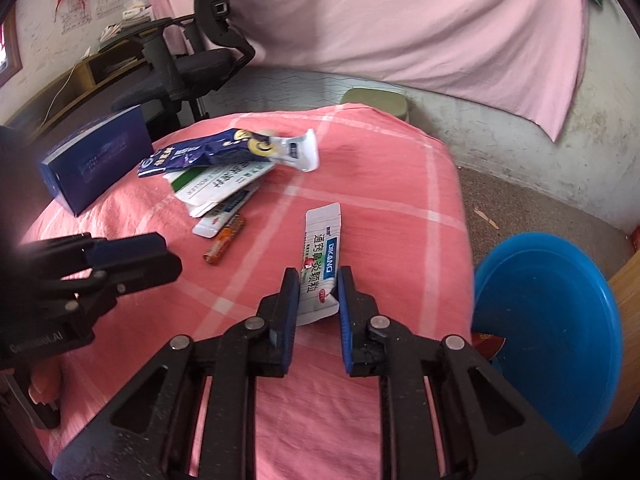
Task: Collect trash
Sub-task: 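Grasp the white toothpaste tube with the right gripper while the left gripper grasps the orange battery, then lift the tube and battery and carry both over the blue basin, then open both grippers to drop the tube and battery into the basin, then move both grippers back over the table toward the blue snack wrapper, then grasp the blue snack wrapper with the right gripper while the left gripper grasps the white paper packaging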
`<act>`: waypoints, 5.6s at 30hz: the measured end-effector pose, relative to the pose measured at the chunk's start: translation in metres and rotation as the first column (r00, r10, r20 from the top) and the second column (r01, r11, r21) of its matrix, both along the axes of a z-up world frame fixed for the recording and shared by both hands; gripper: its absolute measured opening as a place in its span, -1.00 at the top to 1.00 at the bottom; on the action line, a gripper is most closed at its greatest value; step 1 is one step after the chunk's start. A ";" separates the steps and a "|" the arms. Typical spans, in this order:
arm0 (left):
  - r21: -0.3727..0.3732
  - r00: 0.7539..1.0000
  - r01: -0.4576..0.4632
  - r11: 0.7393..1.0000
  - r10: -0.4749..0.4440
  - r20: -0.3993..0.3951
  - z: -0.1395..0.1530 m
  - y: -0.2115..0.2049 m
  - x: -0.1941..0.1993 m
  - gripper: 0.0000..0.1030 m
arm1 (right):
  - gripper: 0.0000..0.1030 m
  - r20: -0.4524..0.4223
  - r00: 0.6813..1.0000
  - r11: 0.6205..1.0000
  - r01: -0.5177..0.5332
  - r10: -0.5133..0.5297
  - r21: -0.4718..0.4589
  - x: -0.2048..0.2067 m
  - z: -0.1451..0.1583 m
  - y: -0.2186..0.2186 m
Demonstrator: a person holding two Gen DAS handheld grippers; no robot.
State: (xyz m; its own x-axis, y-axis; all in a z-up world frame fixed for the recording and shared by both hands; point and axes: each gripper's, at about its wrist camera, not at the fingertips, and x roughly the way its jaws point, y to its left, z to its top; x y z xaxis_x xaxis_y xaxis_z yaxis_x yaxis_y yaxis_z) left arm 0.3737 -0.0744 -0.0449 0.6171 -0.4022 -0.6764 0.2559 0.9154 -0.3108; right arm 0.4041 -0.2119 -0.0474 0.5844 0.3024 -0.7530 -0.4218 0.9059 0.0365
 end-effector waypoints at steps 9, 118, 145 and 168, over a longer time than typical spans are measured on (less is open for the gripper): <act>0.009 0.995 -0.055 0.998 0.056 -0.080 -0.004 -0.017 0.027 0.69 | 0.22 -0.013 1.000 1.000 0.000 0.000 0.022 0.002 -0.001 -0.004; -0.090 0.890 -0.149 0.985 0.173 0.422 0.096 -0.096 -0.017 -0.62 | -1.00 0.471 0.751 0.873 0.295 -0.463 0.389 -0.079 0.078 -0.164; 0.014 0.861 -0.353 0.936 0.318 0.397 0.047 0.057 -0.052 -0.93 | -1.00 0.497 0.841 0.973 0.137 -0.214 0.188 -0.044 0.060 -0.014; -0.035 0.987 -0.147 0.989 0.148 0.054 0.005 0.055 0.034 0.06 | -0.61 0.193 0.981 0.996 0.043 -0.028 -0.075 0.029 0.006 0.038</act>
